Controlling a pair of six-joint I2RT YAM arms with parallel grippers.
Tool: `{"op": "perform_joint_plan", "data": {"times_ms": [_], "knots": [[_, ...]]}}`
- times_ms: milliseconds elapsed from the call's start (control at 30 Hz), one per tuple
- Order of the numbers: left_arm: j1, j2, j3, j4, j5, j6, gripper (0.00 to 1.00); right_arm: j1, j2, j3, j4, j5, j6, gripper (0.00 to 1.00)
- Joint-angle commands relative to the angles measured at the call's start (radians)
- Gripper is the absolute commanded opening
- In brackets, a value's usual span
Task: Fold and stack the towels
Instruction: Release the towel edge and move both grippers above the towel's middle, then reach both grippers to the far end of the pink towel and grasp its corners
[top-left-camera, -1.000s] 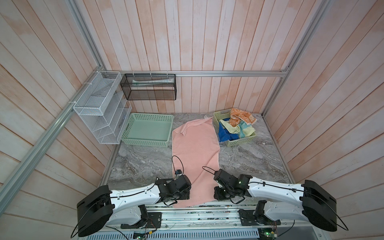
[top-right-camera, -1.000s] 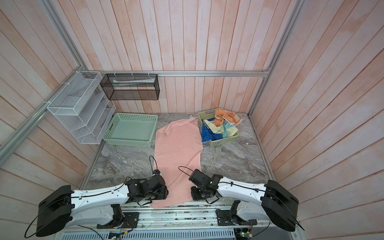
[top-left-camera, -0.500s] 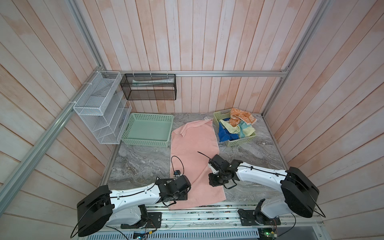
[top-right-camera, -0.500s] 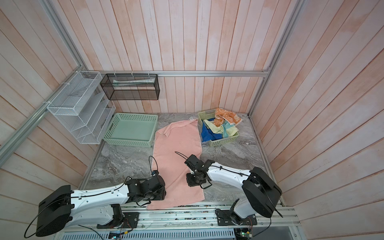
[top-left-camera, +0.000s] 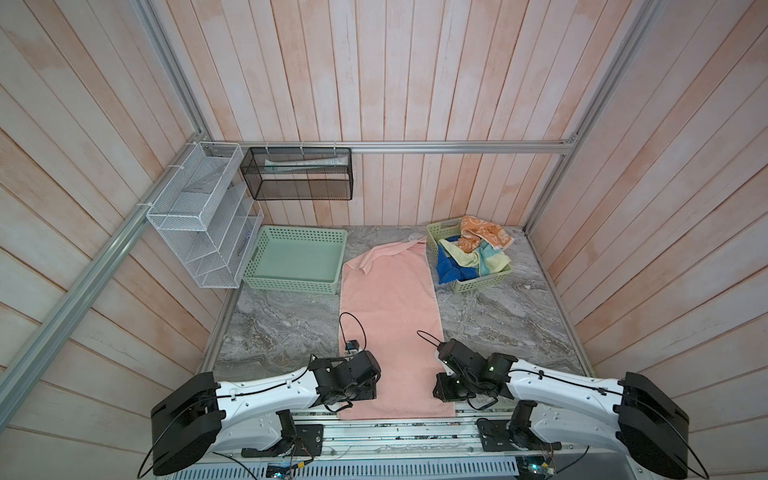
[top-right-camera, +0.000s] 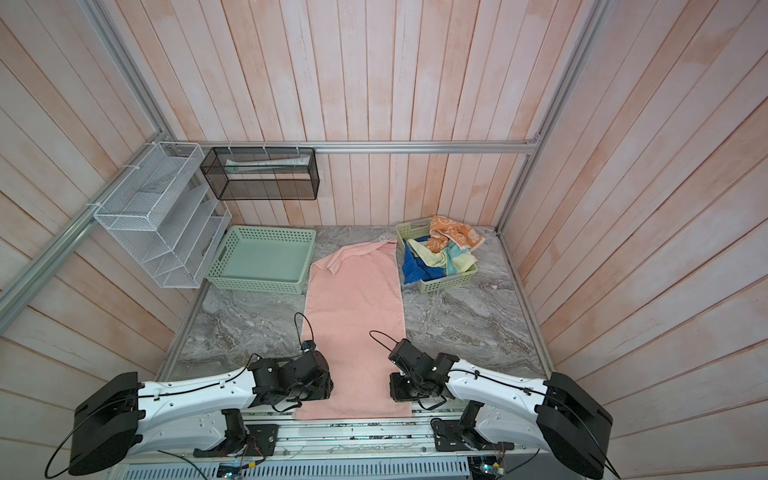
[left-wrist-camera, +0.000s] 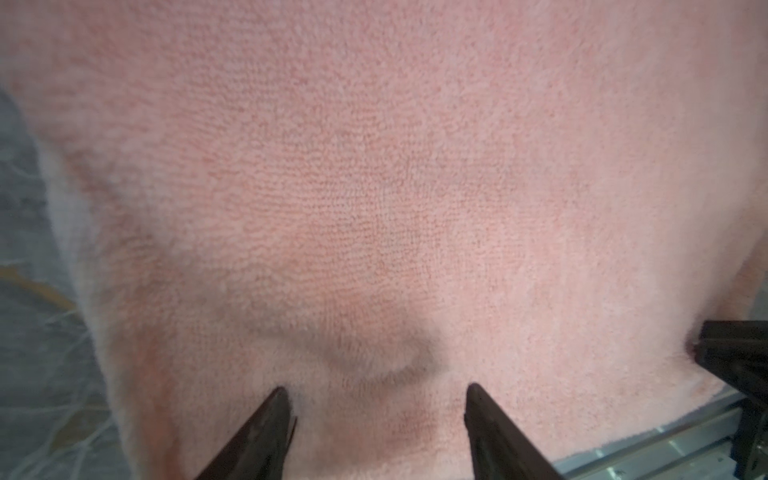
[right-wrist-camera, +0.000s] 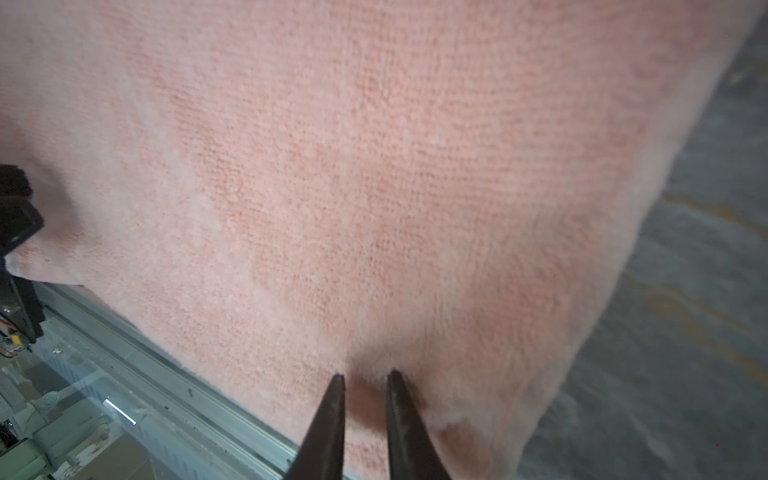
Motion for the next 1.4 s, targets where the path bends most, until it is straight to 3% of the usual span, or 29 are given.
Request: {"op": "perform_joint_plan", "data": {"times_ms": [0, 133, 333, 500, 667, 800, 967, 1367], "knots": [[0.004, -0.021, 0.047, -0.109, -0.024, 0.01, 0.69, -0.004, -0.006, 0.121, -0.132, 0.108, -0.006, 0.22], [0.112, -0.014, 0.184, -0.116, -0.014, 0.165, 0.7, -0.122, 0.066, 0.303, -0.177, 0.133, -0.19, 0.25], [0.366, 0.113, 0.354, 0.051, 0.061, 0.365, 0.68, -0.308, 0.292, 0.544, -0.118, 0.136, -0.453, 0.25], [0.545, 0.305, 0.501, 0.25, 0.049, 0.334, 0.63, -0.335, 0.5, 0.693, -0.056, 0.11, -0.532, 0.25], [0.647, 0.547, 0.648, 0.418, 0.106, 0.252, 0.59, -0.354, 0.627, 0.767, 0.006, 0.092, -0.559, 0.25], [0.698, 0.72, 0.763, 0.476, 0.166, 0.211, 0.54, -0.377, 0.669, 0.767, 0.055, 0.062, -0.57, 0.25], [0.714, 0.868, 0.878, 0.472, 0.153, 0.208, 0.53, -0.397, 0.71, 0.746, 0.095, 0.034, -0.586, 0.25], [0.722, 1.018, 0.971, 0.544, 0.127, 0.235, 0.54, -0.411, 0.784, 0.739, 0.127, -0.004, -0.597, 0.25]]}}
